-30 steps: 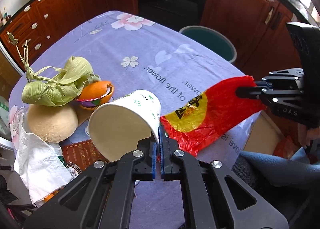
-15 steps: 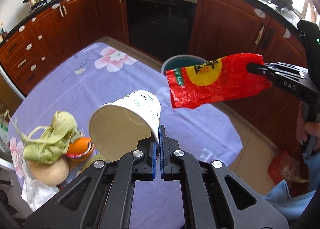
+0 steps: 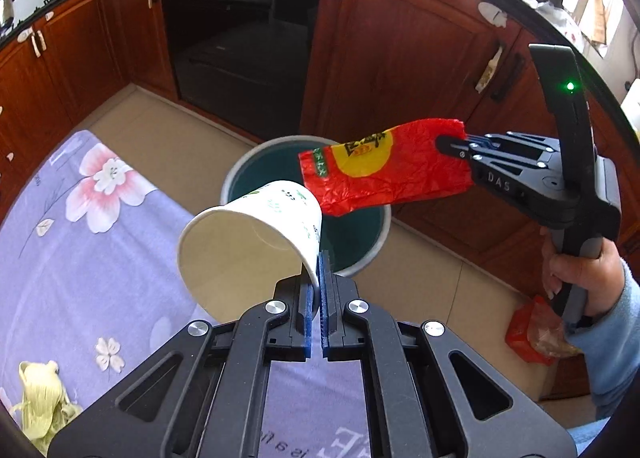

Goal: Collect trash
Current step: 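Carry wrapper and cup over the teal bin and open both tools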

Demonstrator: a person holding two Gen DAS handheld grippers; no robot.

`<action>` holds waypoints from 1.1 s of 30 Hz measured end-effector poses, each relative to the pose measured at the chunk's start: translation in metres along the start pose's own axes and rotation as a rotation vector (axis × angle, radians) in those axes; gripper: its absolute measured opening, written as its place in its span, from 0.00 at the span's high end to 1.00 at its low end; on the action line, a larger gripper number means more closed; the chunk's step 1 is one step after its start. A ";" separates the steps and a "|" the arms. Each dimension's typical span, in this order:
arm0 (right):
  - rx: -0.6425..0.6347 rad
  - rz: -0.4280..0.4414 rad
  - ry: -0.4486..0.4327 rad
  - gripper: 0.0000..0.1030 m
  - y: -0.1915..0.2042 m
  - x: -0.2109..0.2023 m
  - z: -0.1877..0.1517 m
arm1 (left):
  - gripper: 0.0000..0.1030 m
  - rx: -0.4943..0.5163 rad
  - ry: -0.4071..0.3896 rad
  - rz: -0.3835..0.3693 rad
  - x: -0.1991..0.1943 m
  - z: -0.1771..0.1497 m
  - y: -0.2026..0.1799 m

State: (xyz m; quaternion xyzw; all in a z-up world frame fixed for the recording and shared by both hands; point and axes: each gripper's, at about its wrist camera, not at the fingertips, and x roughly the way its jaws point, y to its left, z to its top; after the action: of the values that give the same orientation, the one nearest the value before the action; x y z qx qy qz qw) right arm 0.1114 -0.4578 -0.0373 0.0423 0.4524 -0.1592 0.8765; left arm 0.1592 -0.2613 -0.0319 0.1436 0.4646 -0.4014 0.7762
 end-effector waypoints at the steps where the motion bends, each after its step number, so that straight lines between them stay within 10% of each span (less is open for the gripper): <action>1: -0.002 -0.001 0.015 0.92 0.000 0.007 0.001 | 0.97 -0.002 0.010 -0.009 0.010 0.006 0.001; 14: -0.031 0.027 0.152 0.86 0.007 0.063 0.012 | 0.97 -0.005 0.161 -0.089 0.119 0.037 -0.006; 19: -0.013 0.041 0.136 0.29 0.006 0.064 0.011 | 0.93 -0.024 0.196 -0.091 0.131 0.042 -0.004; 23: 0.010 0.049 0.122 0.19 0.006 0.058 0.014 | 0.29 -0.049 0.138 -0.042 0.116 0.045 0.001; 33: 0.060 0.055 0.117 0.10 0.009 0.039 0.014 | 0.04 -0.126 0.060 0.010 0.068 0.044 0.024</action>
State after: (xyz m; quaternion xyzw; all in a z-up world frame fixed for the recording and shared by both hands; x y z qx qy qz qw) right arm 0.1460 -0.4617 -0.0610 0.0902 0.4964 -0.1459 0.8510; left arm 0.2211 -0.3055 -0.0695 0.1085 0.5112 -0.3628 0.7715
